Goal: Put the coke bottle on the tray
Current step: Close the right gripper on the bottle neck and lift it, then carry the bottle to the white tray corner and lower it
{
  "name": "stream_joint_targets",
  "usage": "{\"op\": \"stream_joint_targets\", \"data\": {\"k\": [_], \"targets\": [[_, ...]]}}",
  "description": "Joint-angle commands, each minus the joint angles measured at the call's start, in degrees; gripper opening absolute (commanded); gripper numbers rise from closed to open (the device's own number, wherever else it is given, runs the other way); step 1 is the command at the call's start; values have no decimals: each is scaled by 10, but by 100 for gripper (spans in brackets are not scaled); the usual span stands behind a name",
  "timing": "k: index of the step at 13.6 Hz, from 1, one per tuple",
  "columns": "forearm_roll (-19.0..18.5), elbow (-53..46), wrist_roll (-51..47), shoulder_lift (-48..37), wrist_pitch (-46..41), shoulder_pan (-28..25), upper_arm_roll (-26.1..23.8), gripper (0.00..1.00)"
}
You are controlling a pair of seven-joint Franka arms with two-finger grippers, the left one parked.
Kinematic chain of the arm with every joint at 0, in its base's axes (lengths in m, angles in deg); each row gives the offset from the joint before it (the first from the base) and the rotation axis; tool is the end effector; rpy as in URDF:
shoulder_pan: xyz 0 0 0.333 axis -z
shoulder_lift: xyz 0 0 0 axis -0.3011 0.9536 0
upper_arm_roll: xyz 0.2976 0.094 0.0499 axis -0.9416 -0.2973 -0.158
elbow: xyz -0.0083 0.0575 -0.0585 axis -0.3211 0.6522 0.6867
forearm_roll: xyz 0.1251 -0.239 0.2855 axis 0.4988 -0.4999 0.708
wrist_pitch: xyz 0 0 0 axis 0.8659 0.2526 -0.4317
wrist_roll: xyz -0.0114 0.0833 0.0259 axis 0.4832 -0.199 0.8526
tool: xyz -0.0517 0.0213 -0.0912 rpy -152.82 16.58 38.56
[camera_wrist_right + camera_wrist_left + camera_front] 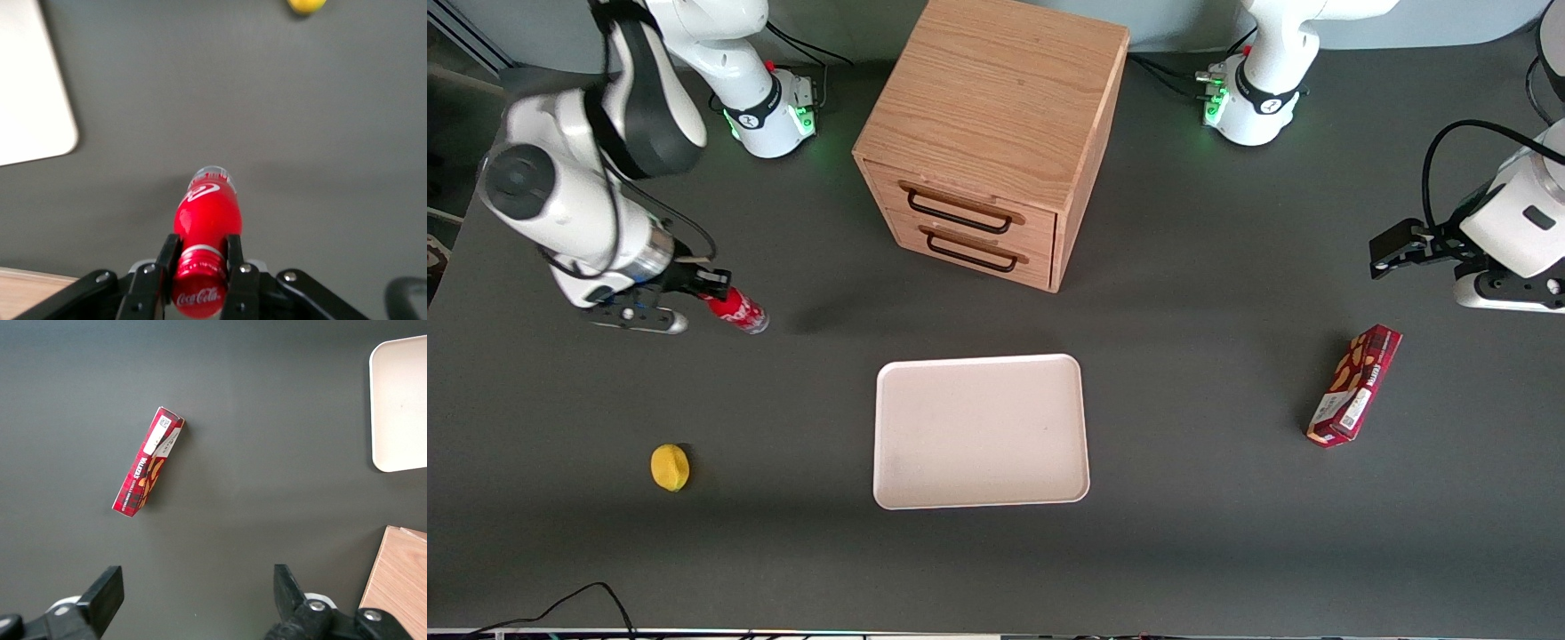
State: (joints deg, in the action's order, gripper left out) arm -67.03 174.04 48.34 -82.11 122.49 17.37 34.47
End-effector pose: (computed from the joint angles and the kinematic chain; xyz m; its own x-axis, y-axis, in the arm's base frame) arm 0.5365 0.0909 0.4925 0.9843 -0.1575 -0.0791 -0.1537 -0.9867 0.0522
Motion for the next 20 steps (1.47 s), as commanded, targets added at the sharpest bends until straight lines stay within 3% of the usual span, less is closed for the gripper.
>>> {"op": "stream_joint_targets", "data": {"k": [1,3,5,7,11,14,16,17,18,20], "targets": [[22,-256,-60,115,-150,-12,-21,0],[21,-442,-154,234,-236,-13,-61,0],[14,-555,-257,331,-249,-34,-92,0],[1,-580,-344,393,-177,-62,-93,0],[-76,-583,-453,505,14,-94,-95,0],[-84,-582,-480,538,60,-102,-94,0],[-112,-580,-490,551,63,-103,-98,0],[-121,-580,-489,556,62,-103,-108,34],[-126,-579,-487,556,61,-102,-110,99],[-130,-581,-481,547,30,-94,-121,100]]}}
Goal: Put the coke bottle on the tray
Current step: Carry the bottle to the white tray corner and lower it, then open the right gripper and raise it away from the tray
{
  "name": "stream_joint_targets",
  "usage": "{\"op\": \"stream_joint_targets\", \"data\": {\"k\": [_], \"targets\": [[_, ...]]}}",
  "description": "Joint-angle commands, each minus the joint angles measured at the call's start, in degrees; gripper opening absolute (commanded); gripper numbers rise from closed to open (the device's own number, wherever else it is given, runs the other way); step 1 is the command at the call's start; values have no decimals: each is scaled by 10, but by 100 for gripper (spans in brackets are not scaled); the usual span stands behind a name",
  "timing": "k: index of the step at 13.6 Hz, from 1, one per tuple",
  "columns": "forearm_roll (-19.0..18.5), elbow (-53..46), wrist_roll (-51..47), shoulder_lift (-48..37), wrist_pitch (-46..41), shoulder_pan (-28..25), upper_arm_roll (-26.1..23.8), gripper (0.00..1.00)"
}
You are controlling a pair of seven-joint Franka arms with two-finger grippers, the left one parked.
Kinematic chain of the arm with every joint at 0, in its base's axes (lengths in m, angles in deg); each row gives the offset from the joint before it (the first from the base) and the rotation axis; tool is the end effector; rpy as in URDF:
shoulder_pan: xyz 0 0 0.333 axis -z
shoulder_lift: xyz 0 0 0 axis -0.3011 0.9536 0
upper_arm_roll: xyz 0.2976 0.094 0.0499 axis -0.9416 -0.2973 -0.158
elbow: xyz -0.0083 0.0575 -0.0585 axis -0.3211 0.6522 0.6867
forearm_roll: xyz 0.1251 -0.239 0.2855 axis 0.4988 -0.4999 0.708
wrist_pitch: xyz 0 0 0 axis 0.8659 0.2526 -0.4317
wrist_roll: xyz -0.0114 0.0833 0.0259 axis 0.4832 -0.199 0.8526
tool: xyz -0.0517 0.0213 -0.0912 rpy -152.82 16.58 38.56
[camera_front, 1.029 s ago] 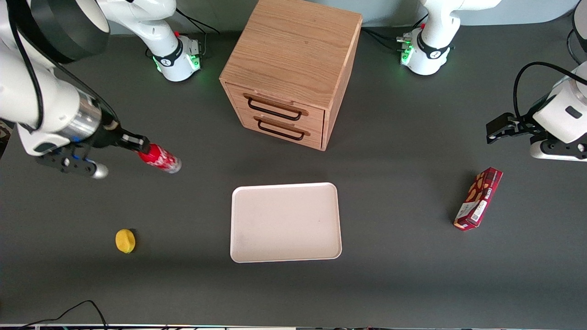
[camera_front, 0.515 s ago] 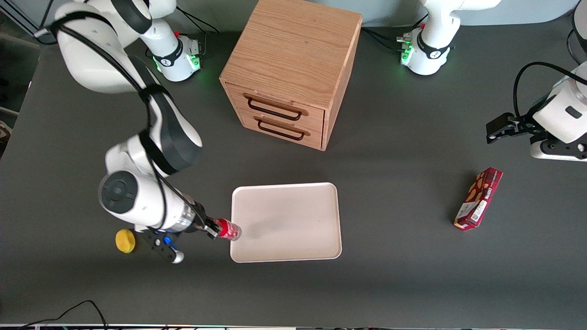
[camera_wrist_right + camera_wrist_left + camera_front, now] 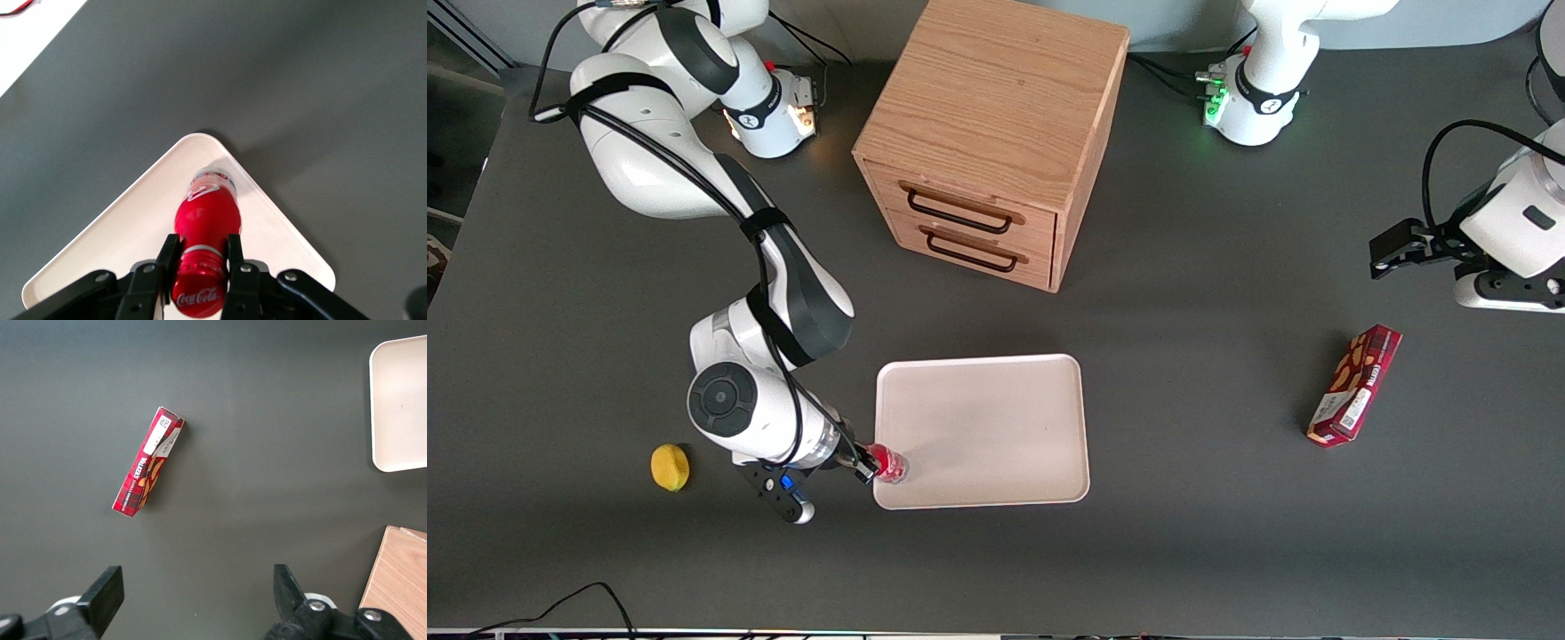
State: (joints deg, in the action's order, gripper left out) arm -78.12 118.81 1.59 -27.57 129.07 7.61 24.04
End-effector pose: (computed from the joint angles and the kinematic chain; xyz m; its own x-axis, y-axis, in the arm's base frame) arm 0.7339 0.2821 0.3338 0.7626 -0.6460 -0.0342 -0.6458 -0.7572 -0.0982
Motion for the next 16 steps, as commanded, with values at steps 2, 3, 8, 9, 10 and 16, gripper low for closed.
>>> {"op": "stream_joint_targets", "data": {"k": [2,3,8,9,10,16], "targets": [[-24,-28,19,-45,-109,24,-53,100],[-23,-28,35,-68,-131,29,-59,100],[-16,-21,139,-183,-253,55,-63,100],[-5,-12,175,-222,-312,68,-61,100],[19,-1,210,-260,-358,82,-55,100],[146,339,449,-555,-332,102,140,100]]}}
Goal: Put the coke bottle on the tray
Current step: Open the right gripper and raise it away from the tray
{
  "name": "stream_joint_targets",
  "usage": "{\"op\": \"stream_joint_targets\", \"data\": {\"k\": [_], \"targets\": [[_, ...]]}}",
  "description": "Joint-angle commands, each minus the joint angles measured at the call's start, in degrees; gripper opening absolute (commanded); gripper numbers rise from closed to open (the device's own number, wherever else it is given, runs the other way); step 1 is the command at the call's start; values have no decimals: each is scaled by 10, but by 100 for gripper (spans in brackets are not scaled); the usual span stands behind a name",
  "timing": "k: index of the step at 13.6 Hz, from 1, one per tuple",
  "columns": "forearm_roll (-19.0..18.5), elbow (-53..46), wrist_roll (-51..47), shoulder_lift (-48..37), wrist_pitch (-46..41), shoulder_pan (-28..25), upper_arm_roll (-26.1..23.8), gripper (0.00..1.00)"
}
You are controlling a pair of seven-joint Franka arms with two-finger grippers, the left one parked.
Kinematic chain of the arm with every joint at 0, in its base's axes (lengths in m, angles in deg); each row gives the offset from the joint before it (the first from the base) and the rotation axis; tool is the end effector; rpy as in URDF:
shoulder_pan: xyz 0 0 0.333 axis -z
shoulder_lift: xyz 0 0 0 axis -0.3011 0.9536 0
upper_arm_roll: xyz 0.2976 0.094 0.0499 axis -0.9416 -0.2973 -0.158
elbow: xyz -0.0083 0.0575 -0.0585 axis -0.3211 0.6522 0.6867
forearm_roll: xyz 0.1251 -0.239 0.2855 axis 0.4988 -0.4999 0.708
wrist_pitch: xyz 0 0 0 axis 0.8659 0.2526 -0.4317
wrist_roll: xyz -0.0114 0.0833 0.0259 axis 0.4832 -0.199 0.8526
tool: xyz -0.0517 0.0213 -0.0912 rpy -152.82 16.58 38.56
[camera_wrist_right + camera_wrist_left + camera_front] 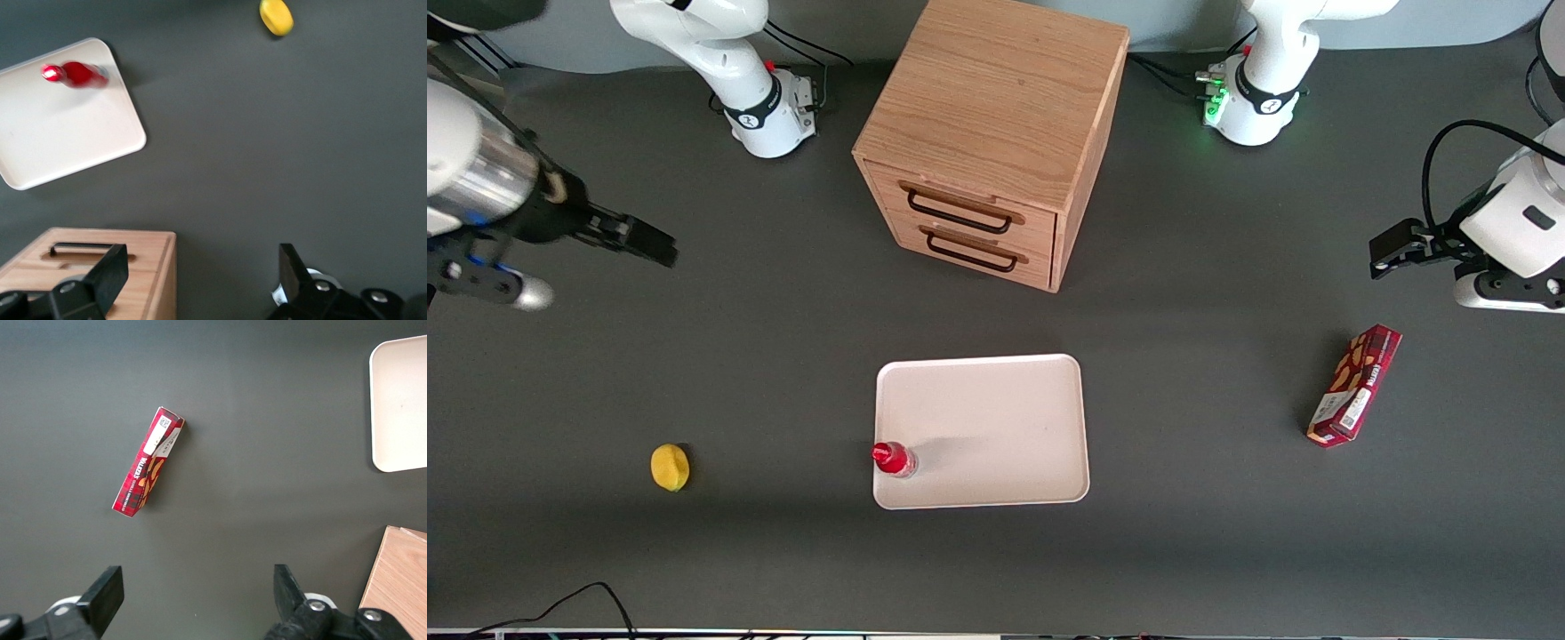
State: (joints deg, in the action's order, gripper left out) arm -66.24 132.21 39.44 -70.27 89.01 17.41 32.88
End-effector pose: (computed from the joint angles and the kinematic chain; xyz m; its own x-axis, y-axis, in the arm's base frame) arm 0.5607 0.0969 0.6685 0.9463 -0.2890 -0.1445 -0.2856 -0.9573 0.0443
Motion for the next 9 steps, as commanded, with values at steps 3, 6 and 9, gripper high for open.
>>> {"op": "stream_joint_targets", "data": {"k": [3,6,9], "targets": [[28,409,125,-260,176,3,101,100],[28,439,133,-286,191,3,106,100],[27,390,121,-252,170,3,106,100]]}}
